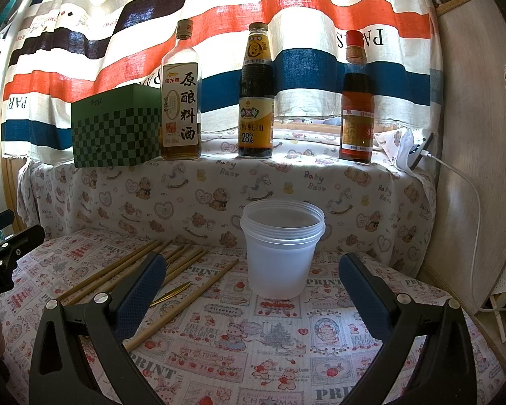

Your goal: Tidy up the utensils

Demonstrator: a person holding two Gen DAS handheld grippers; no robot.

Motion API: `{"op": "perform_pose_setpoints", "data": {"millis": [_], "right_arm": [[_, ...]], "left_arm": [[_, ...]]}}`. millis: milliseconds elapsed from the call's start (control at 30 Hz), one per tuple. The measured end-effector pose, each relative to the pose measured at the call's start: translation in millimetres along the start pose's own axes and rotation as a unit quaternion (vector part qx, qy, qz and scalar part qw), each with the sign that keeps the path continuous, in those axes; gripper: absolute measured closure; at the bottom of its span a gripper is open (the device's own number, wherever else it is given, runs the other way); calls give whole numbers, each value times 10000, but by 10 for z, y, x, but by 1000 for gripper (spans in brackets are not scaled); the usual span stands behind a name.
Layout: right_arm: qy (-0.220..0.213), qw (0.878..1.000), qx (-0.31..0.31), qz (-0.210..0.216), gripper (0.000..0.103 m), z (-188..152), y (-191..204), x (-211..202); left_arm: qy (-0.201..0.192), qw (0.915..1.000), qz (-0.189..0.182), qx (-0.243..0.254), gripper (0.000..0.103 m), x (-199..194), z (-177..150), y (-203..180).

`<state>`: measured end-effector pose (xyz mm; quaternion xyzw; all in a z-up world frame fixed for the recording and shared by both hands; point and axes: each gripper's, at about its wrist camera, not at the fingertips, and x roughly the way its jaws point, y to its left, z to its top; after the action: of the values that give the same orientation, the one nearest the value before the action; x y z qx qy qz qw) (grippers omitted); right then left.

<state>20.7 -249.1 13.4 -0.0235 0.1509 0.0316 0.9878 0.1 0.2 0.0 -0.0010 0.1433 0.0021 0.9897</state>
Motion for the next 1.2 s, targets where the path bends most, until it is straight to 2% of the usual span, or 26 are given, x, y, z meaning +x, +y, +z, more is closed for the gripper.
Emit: {"op": "perform_pose_setpoints", "data": {"millis": [767, 1200], "right_arm": [[8, 10000, -7, 8, 0, -1, 2, 3], [10, 10000, -1, 0, 0, 0, -2, 9]], "left_arm": [[-47, 9998, -182, 21, 0, -24, 7, -29], [146, 9996, -219, 46, 0, 47, 1, -37]]}}
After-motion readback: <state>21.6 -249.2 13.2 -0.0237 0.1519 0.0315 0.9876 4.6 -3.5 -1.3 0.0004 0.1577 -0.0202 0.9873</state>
